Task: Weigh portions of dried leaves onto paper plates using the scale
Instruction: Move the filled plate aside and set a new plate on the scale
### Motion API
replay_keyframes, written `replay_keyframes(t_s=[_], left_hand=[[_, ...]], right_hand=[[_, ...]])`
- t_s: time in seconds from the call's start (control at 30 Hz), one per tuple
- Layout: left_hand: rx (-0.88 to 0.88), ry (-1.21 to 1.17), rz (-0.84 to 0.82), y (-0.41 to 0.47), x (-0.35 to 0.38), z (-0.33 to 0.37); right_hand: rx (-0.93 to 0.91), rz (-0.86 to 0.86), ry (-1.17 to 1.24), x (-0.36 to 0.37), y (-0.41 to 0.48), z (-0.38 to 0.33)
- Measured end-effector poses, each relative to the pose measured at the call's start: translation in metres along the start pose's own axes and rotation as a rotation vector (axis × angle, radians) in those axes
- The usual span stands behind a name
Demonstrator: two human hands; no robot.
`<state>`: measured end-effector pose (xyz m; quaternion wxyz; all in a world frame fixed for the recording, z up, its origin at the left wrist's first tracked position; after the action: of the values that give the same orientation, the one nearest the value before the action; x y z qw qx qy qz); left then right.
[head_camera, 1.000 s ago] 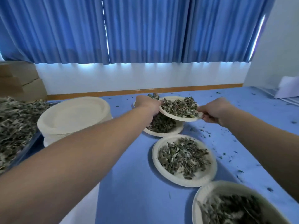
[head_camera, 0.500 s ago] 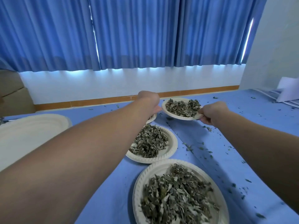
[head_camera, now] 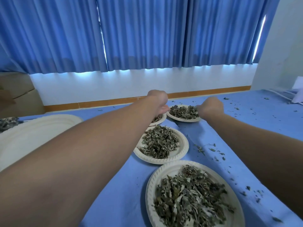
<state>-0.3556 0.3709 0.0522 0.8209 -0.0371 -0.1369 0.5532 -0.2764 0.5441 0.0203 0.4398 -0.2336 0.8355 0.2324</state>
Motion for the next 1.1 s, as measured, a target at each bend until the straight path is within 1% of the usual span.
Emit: replay_keyframes(t_s=[0.03,0.1,0.2,0.23,0.33,0.47,0.53,0.6,0.67,0.7,0.73,0.83,0.87,0.97,1.1], left_hand=[[0.017,-0.014,-0.019,-0.008,-0.003,0.005],[0.048,-0.017,-0.034,-0.032,-0.009,0.02],[0.161,0.078,0.001,-0.072,-0.03,0.042],[0.196,0.107,0.015,-0.086,-0.04,0.049],[0.248,0.206,0.086,-0.127,-0.087,0.063],[0.24,0.342,0.173,-0.172,-0.177,0.071],[0.254,0.407,0.173,-0.2,-0.217,0.069],[0.309,0.579,0.141,-0.226,-0.248,0.063],[0.407,0.849,0.092,-0.247,-0.273,0.055],[0.458,0.955,0.061,-0.255,-0.283,0.05],[0.505,1.008,0.023,-0.263,-0.29,0.046],[0.653,1.093,-0.072,-0.279,-0.3,0.037],[0.677,1.132,-0.09,-0.282,-0.301,0.034],[0.676,1.199,-0.124,-0.282,-0.305,0.029],[0.668,1.206,-0.145,-0.282,-0.307,0.028]], right_hand=[[-0.078,-0.001,0.058,-0.005,-0.007,-0.012],[-0.276,-0.056,0.187,-0.022,-0.037,-0.042],[-0.564,-0.196,0.146,-0.044,-0.087,-0.094],[-0.635,-0.215,0.135,-0.05,-0.103,-0.111],[-0.743,-0.215,0.148,-0.057,-0.153,-0.154],[-0.892,-0.285,0.151,-0.049,-0.228,-0.199],[-0.976,-0.315,0.13,-0.044,-0.265,-0.215],[-1.079,-0.33,0.049,-0.039,-0.295,-0.224],[-1.199,-0.303,-0.108,-0.035,-0.317,-0.227],[-1.24,-0.292,-0.18,-0.033,-0.325,-0.227],[-1.261,-0.292,-0.235,-0.033,-0.33,-0.226],[-1.309,-0.284,-0.327,-0.035,-0.339,-0.223],[-1.325,-0.279,-0.348,-0.037,-0.34,-0.222],[-1.343,-0.258,-0.418,-0.042,-0.339,-0.219],[-1.384,-0.224,-0.472,-0.044,-0.341,-0.219]])
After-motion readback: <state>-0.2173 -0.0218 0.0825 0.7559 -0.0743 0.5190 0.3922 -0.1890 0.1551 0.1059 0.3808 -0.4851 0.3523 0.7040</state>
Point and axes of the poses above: each hand's wrist, its own y-axis towards the middle knuckle, its own x-axis out of the palm, z = x × y, the point moved 2 cm from there along y, towards the middle knuckle, and after that the axes turned 13 degrees about -y, right-handed, at the moved point
